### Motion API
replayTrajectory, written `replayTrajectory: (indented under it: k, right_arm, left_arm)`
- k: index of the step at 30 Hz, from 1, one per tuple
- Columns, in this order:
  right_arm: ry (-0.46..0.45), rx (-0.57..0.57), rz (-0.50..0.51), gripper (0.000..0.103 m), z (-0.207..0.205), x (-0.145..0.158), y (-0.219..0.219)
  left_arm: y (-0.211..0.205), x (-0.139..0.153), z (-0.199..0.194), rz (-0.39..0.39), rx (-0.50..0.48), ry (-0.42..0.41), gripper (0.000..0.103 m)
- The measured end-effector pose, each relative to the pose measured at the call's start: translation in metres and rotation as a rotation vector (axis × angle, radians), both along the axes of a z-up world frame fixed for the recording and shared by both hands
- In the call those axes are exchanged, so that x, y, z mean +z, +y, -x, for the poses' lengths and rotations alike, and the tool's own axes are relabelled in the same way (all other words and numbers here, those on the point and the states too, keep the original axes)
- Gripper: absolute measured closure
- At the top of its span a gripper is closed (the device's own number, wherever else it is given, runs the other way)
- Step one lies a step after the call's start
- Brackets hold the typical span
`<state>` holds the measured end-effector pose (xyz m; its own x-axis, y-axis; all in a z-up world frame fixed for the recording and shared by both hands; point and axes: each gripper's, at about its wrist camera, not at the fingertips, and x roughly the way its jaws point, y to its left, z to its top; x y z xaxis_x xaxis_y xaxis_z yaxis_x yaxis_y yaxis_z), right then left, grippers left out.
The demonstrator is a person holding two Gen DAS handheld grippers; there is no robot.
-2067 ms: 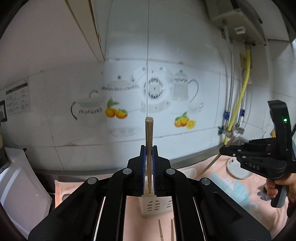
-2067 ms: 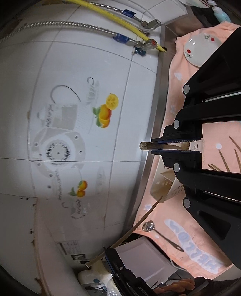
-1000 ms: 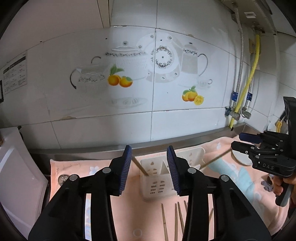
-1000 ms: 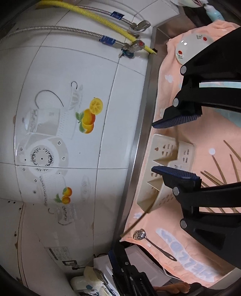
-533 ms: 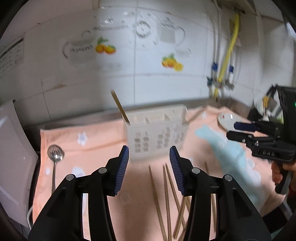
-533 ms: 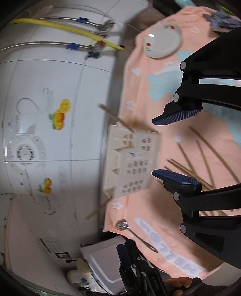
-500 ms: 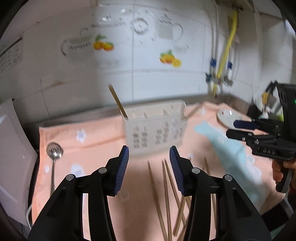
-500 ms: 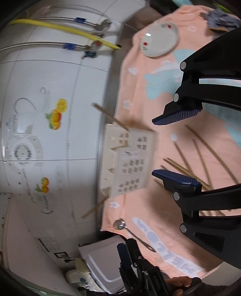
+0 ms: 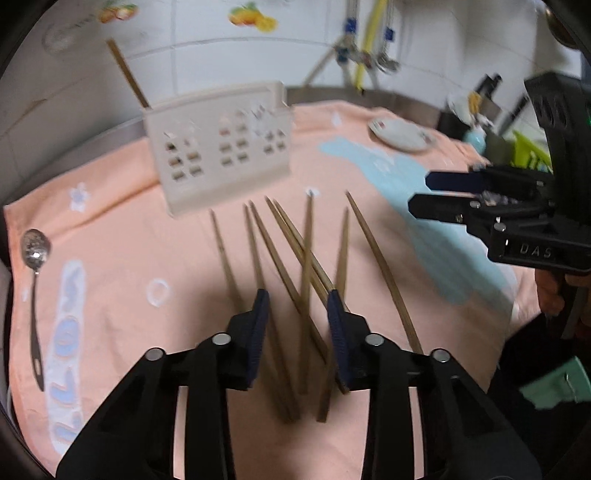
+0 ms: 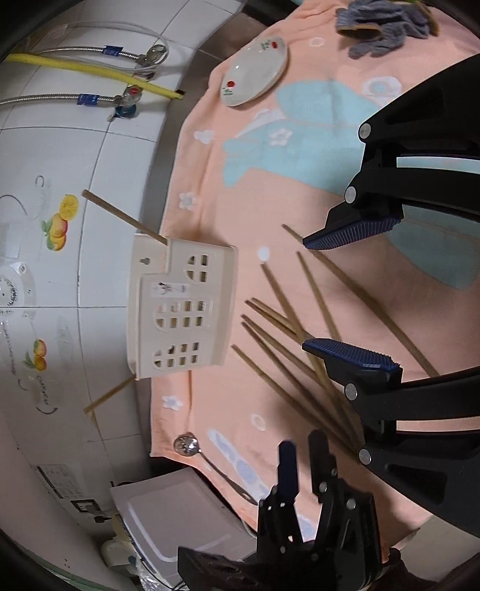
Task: Organize utensils
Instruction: 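Close the left tool on another chopstick while the right tool grasps one too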
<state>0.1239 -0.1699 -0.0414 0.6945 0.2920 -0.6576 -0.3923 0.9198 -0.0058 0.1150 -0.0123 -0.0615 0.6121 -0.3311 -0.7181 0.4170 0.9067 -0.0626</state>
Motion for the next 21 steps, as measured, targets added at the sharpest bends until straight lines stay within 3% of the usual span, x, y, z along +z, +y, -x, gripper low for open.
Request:
replayTrajectory:
  k: [8,13,21]
  right_arm:
    - [0.069,-0.044,-0.044,0.055,0.009,-0.023,-0.003]
    - [0.113,-0.077,-0.072,0.056,0.013,-0.038,-0.001]
    - [0.187,-0.121,-0.105,0.068,0.018,-0.059,0.013]
  left_arm:
    - [-0.002,-0.027,-0.008,-0.001,-0.050,0.071,0.088]
    - [-0.004,-0.034,-0.013,-0.003,-0.073,0.090,0.089]
    - [0.001,-0.037,-0.016,0.013,-0.096,0.101,0.089]
